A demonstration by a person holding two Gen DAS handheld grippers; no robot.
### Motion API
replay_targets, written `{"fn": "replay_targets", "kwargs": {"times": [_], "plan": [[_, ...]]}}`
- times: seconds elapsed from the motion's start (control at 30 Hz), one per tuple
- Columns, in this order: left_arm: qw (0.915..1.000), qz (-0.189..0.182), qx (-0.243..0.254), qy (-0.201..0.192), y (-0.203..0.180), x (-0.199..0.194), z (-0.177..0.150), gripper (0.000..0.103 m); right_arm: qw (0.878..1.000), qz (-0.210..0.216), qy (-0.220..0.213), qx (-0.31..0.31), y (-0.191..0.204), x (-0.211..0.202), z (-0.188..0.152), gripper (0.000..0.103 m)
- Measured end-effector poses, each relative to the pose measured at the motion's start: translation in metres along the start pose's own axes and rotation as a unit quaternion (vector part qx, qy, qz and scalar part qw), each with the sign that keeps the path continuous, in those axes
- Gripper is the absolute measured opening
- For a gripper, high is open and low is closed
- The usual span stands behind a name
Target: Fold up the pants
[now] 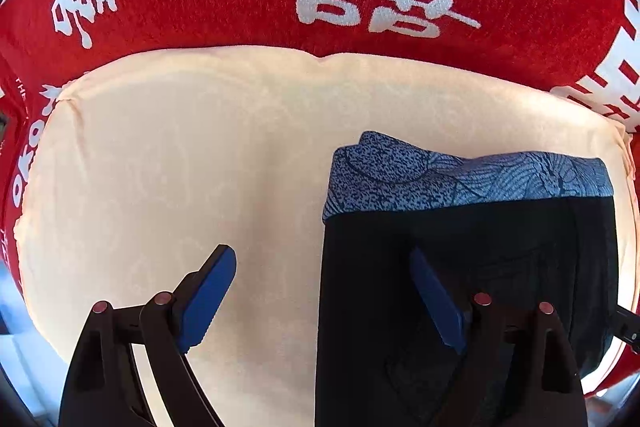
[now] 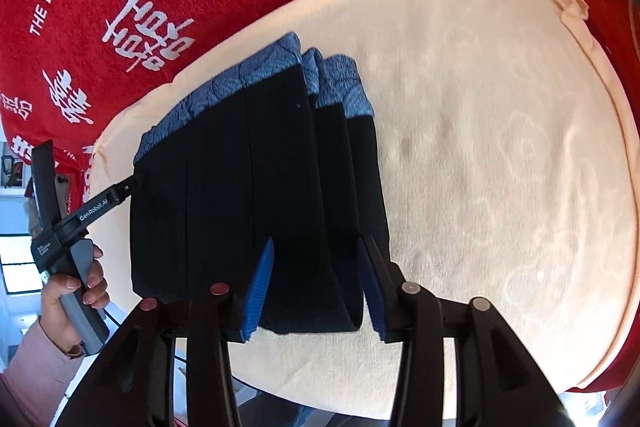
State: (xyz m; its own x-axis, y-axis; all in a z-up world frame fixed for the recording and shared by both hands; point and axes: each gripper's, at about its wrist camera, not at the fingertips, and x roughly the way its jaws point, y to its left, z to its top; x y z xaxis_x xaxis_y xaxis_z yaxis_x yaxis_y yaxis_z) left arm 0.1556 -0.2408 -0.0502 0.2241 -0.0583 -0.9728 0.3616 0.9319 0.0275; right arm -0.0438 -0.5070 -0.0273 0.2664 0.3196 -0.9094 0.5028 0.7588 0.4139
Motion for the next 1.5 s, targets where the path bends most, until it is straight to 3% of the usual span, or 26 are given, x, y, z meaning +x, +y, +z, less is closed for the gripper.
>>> {"fn": "replay_targets", "kwargs": {"times": [0.8,1.5], "plan": [[0.9996,-0.022,0.014,0.015,0.002,-0.011,-0.014,0.090,1.000,0.012,0.006,0.017,-0.008,0.005,-0.003,0.060],[0.9918,-0.110,0.015,0.063,0.001,0.007,-0.013,0.090,0.997,0.076,0.011,0.029,-0.033,0.011,0.011,0.063]]}}
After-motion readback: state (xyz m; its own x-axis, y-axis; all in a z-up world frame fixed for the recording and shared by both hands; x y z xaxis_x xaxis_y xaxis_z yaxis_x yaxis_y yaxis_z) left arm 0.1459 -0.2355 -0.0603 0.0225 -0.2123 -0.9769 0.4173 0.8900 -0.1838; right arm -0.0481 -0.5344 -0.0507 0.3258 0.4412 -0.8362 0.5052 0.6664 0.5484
